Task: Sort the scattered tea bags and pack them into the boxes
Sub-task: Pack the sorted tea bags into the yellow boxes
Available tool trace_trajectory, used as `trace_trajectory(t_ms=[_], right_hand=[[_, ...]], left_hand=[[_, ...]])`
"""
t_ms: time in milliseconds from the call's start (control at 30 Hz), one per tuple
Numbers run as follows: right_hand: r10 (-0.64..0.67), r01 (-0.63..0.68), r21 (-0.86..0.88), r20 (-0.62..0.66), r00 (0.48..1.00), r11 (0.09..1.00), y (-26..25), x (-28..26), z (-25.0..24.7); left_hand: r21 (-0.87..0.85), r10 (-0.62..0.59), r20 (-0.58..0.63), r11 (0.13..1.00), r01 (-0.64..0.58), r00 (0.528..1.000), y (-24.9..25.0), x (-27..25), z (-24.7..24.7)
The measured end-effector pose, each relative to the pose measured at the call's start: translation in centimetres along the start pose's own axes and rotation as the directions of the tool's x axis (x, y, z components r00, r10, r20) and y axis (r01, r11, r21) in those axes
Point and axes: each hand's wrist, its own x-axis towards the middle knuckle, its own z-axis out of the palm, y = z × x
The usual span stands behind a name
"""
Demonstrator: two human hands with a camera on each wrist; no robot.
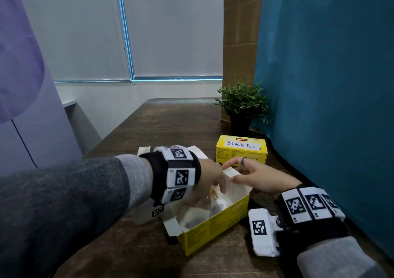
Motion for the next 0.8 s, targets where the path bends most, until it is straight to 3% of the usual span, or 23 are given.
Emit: trace_trajectory(t_ms=[100,167,267,367,467,533,667,800], right_hand=[[-0.005,0.005,0.006,0.000,1.000,1.000,-0.1,-0.1,0.0],[-0.009,0.009,0.014,0.004,1.000,1.000,-0.2,-0.1,0.1],[-0.011,0.011,0.017,0.011,1.000,1.000,-0.4,-0.2,0.1],[-0.018,0.019,-0.019,0.015,1.000,1.000,-0.4,-0.3,0.0],[-0.016,0.016,0.004,0.011,1.000,1.000,-0.3,-0.2,-0.1],[-0.003,0.001,0.070,0.024,1.000,0.998,-0.2,-0.2,-0.1],[0.008,-0.021,0.163,0.077,0.997,0.986,0.1,-0.1,0.1],[0.036,-0.053,0.140,0.125,0.992,0.989,0.3,-0.2,-0.4]], left_hand=[[0.183,-0.028,0.065,0.983,0.015,0.997,1.0,1.0,0.6],[0.148,-0.042,0.078,0.988,0.031,0.996,1.0,1.4,0.6],[-0.085,-0.004,0.030,0.996,0.007,1.000,0.4,1.3,-0.3],[-0.316,0.005,-0.046,0.949,-0.019,0.999,-0.5,0.7,-1.0],[-0.498,-0.055,-0.048,0.867,0.024,0.997,-2.6,0.1,-1.2],[-0.562,-0.130,-0.120,0.826,0.040,0.984,-4.4,-0.9,-1.3],[-0.677,-0.334,-0.232,0.730,0.094,0.914,-9.2,-3.7,-0.6],[-0.748,-0.585,-0.199,0.609,0.264,0.786,-14.4,-6.0,2.7]])
